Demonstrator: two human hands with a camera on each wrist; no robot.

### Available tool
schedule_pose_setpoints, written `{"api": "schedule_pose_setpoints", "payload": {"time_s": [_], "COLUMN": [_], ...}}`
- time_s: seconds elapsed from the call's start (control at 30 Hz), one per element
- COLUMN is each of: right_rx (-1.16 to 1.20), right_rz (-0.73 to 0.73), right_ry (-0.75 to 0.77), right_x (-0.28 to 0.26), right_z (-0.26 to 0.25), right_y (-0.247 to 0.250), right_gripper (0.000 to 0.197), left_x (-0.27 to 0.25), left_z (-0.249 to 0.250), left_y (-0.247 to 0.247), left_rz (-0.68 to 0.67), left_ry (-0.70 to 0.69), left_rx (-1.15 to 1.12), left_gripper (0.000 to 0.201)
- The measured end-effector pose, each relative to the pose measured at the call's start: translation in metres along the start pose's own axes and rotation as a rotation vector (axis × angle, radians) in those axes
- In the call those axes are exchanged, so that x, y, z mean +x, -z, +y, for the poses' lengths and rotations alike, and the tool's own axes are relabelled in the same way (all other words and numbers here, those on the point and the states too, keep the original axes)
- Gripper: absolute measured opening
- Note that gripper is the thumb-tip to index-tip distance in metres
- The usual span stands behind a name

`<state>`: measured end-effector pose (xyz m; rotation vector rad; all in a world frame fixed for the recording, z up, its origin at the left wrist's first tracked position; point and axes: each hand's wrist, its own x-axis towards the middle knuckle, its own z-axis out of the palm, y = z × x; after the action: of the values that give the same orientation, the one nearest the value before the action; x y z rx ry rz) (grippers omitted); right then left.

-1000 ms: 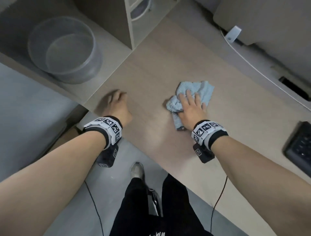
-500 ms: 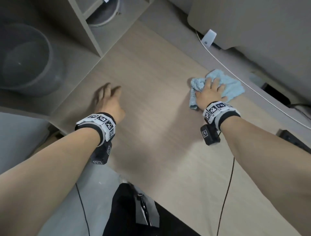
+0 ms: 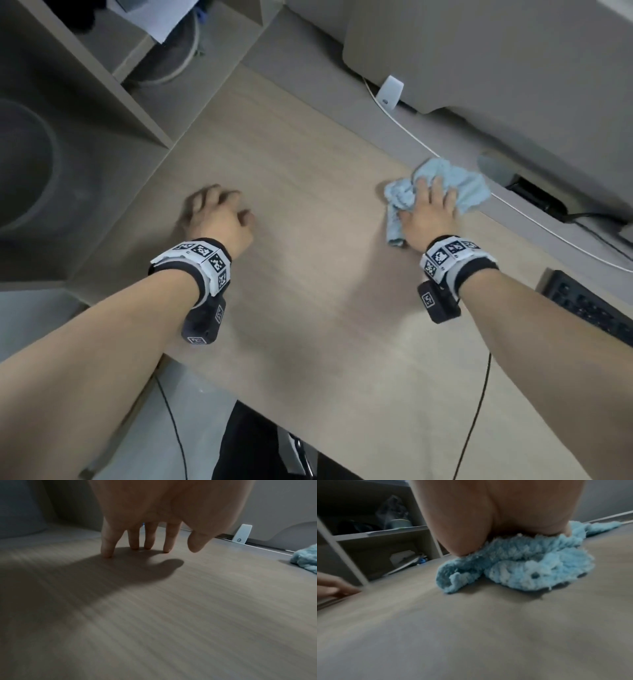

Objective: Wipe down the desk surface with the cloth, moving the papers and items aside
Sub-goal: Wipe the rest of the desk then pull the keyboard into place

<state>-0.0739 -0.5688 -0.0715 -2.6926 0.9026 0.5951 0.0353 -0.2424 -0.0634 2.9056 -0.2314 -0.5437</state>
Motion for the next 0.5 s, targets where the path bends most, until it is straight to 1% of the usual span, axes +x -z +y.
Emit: {"api": "schedule_pose_setpoints", "payload": {"time_s": [0.07, 0.13, 0.2, 0.27, 0.33, 0.43, 0.5], "right_rx": [0.021, 0.025, 0.008, -0.005, -0.047, -0.125, -0.170], "right_rz": [-0.016, -0.013, 0.001, 0.003, -0.021, -0.093, -0.120], "right_ry": [-0.093, -0.160, -0.138, -0.016, 0.165, 0.490, 0.634], "right_x": [0.014, 0.026, 0.038, 0.045, 0.038, -0.003, -0.031], "right_z": [0.001, -0.013, -0.033, -0.060, -0.095, -0.141, -0.146], "right_y": [0.006, 0.006, 0.008, 0.012, 0.010, -0.013, -0.032], "right_gripper": [0.072, 0.073, 0.073, 0.073, 0.075, 0.076, 0.078], "left_x": [0.004, 0.004, 0.003, 0.002, 0.003, 0.002, 0.002], "left_z": [-0.003, -0.006, -0.008, -0.010, -0.011, -0.010, -0.010], "left_y": [0.005, 0.008, 0.009, 0.008, 0.007, 0.007, 0.009], "left_rz": [-0.021, -0.035, -0.049, -0.063, -0.066, -0.055, -0.061], "left_ry": [-0.008, -0.015, -0.028, -0.034, -0.041, -0.053, -0.055], "left_rx": [0.032, 0.059, 0.081, 0.105, 0.130, 0.140, 0.138], "left_gripper": [0.048, 0.048, 0.050, 0.054, 0.056, 0.059, 0.062]}}
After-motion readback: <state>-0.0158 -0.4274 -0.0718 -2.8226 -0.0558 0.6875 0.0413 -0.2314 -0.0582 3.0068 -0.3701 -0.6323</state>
